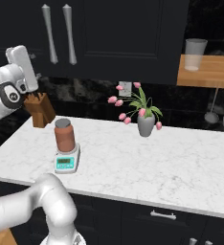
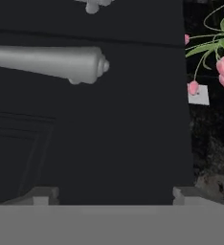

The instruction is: Pick the honey bottle and place it on the digital scale for weighing, and close the cabinet.

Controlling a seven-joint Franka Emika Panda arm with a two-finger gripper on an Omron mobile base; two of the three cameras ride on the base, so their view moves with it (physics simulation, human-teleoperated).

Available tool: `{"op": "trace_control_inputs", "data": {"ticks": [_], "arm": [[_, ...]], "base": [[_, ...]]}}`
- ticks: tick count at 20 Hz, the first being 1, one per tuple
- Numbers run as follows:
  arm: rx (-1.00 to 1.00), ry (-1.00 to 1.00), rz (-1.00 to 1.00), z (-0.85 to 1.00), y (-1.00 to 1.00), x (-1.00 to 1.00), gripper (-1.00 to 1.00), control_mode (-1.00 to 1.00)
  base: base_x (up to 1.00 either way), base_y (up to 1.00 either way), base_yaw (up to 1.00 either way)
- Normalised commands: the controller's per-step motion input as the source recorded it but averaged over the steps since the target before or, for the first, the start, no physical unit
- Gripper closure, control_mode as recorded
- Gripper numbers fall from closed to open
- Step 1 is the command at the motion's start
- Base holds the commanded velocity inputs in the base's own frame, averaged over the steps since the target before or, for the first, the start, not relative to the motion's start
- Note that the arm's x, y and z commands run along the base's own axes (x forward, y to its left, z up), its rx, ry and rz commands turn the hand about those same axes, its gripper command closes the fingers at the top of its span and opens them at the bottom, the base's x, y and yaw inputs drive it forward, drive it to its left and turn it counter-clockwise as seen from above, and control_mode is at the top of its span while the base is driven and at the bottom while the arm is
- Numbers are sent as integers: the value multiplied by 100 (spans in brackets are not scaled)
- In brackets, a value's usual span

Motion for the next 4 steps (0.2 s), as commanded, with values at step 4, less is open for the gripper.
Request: {"op": "trace_control_inputs", "data": {"ticks": [4], "arm": [[15,-4,0,29,-53,-83,-100,-100]], "base": [[0,0,0]]}}
